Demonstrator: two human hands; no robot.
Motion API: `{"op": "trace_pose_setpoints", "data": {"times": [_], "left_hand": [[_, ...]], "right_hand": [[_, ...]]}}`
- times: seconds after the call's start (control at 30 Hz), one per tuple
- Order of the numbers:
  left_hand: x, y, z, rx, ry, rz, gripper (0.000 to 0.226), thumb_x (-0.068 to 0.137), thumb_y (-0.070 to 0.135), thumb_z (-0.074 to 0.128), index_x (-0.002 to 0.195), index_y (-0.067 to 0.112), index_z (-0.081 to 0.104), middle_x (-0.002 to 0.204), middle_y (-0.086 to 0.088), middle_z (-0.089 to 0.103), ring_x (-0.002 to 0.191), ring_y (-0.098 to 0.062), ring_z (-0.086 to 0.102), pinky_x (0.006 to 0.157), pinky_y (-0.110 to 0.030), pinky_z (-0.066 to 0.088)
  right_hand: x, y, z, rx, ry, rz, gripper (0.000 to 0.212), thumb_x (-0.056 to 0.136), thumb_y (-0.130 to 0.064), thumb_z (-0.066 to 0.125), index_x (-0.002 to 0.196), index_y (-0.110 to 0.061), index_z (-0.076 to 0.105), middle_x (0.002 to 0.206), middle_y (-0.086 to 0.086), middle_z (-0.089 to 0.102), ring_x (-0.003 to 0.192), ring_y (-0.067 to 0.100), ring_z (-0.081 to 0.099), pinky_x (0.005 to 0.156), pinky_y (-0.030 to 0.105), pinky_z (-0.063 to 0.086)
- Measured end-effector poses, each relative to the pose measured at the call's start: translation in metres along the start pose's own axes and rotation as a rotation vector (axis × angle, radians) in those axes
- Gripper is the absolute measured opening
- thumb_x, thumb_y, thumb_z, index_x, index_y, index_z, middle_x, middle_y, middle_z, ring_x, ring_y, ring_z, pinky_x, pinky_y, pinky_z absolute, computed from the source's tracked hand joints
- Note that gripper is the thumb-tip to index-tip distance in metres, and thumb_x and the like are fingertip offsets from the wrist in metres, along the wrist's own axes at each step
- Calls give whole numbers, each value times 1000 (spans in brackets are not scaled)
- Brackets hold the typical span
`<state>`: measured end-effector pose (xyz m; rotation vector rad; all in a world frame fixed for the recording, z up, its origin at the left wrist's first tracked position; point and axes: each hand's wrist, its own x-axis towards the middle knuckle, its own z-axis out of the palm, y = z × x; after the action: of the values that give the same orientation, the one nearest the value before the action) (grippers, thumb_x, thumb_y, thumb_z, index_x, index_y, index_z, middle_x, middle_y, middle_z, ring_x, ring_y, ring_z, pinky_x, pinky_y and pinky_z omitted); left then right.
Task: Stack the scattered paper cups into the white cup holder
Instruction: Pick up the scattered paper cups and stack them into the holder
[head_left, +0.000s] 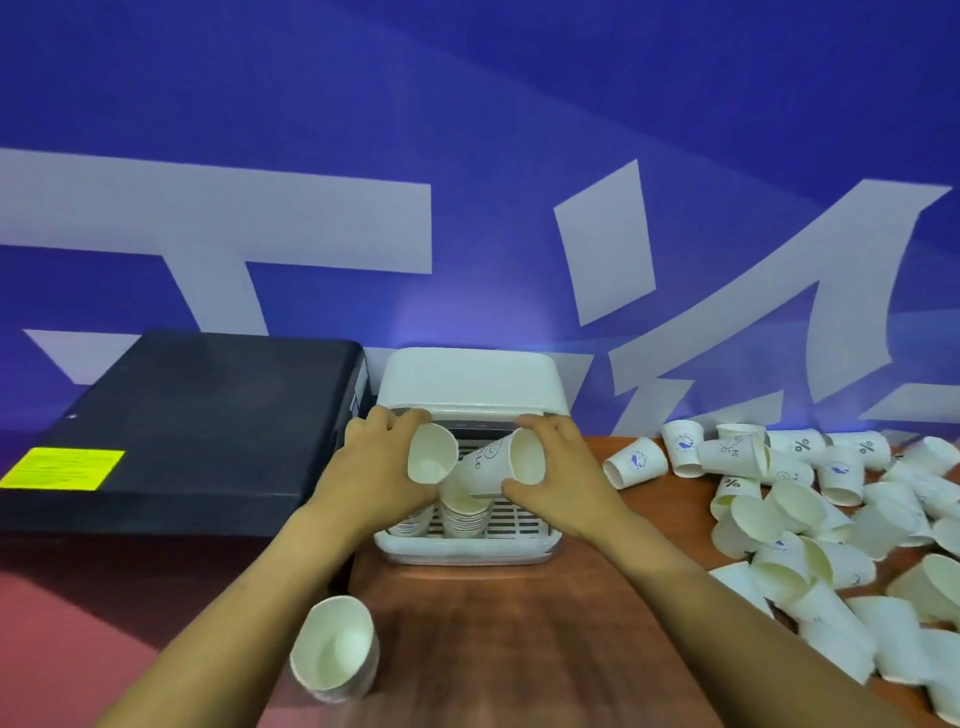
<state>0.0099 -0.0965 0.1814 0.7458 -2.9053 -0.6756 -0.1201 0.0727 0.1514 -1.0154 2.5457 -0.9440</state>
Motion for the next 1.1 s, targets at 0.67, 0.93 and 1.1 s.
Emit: {"op": "trace_pose_setpoints", "data": {"times": [0.67,0.93,1.1], "left_hand": [[17,-42,18,92,-65,-43,74,80,48,66,142,31,30,131,1,39,118,-21,41,85,-30,45],[29,-48,37,145,-164,-69,71,80,44,65,140,27,32,132,-2,37,120,-24,41,92,-35,45],[33,-48,51,216,-226,-59,77,80,47,65,144,25,28,138,-3,37,124,-27,38,96,-37,43]], "right_hand": [[26,-26,43,-196,-37,-111,65,77,-39,66,138,-29,44,131,-12,40,123,12,34,94,19,31],[26,-9,59,-277,-140,-86,73,78,-47,66,142,-29,37,138,-9,38,128,15,35,102,25,32],[25,1,63,-286,-247,16,83,76,-54,65,146,-31,26,147,-8,38,132,20,36,108,34,32]]}}
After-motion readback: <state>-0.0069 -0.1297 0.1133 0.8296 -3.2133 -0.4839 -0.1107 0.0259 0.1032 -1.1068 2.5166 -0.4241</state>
